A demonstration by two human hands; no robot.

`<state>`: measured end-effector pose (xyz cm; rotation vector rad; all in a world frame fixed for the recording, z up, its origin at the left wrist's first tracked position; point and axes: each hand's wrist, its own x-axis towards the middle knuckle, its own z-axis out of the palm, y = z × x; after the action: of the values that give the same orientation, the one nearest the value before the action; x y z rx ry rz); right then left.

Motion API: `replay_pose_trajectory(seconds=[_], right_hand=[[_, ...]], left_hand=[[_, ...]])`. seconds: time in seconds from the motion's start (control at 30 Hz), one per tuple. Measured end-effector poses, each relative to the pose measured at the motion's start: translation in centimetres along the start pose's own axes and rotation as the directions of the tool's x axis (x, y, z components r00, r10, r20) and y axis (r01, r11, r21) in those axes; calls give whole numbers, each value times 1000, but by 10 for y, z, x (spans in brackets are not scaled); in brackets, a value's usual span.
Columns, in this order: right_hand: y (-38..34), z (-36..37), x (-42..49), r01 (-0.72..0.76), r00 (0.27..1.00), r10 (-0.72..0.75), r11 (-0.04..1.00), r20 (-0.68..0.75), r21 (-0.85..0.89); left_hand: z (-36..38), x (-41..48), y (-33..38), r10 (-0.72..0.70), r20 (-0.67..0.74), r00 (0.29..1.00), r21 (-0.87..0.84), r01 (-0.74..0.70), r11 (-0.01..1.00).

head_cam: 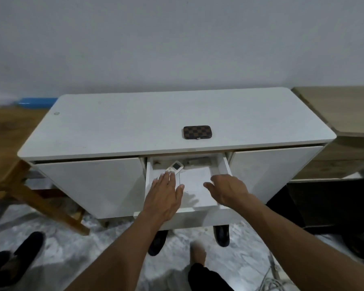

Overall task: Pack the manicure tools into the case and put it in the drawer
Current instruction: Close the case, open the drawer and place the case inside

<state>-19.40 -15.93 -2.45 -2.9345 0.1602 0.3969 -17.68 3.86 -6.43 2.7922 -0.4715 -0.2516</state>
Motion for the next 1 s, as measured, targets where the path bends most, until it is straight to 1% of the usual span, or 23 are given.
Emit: replay_pose_trajectory(seconds=[0.07, 0.13, 0.2, 0.23, 0.33, 0.4, 0.5, 0.57, 0.67, 0.77, 0.87, 1.0], right_hand=[[-6, -16, 24, 32, 994, -30, 999, -109, 19], [-9, -31, 52, 79, 978, -67, 995, -199, 57], [-12, -44, 84, 135, 963, -112, 988, -244, 80], [-13, -49, 100, 154, 960, -128, 984, -249, 88], [-11, -56, 144, 178, 961, -159, 982, -224, 65], [-8, -57, 168, 187, 968, -177, 982, -177, 37], [-2, -52, 194, 228, 969, -227, 974, -100, -3], [-1, -51, 204, 263, 962, -262, 965, -76, 6], [1, -51, 210, 276, 960, -275, 961, -56, 24], [3, -53, 210, 260, 965, -258, 964, -44, 52], [4, -53, 205, 249, 968, -247, 967, -34, 54], [6, -51, 187, 215, 976, -212, 974, -57, 69]], left_hand=[[-10, 27, -4, 7, -40, 999, -28, -8, 1000], [-21, 55, -6, 10, -89, 996, -21, -11, 1000], [-28, 82, -5, 14, -131, 991, 14, -13, 1000], [-31, 95, -4, 14, -130, 991, 25, -11, 1000], [-31, 127, -1, 8, -108, 994, 26, -6, 1000], [-27, 145, 0, 4, -85, 996, 23, -2, 1000], [-17, 164, -3, -2, -71, 997, 101, 9, 995], [-10, 171, -5, -17, -76, 997, 142, 27, 989], [-2, 174, -6, -40, -113, 993, 133, 55, 990], [2, 175, -7, -38, -156, 987, 134, 59, 989], [-1, 174, -6, -30, -118, 993, 135, 45, 990], [-6, 170, -7, -25, -82, 996, 118, 34, 992]])
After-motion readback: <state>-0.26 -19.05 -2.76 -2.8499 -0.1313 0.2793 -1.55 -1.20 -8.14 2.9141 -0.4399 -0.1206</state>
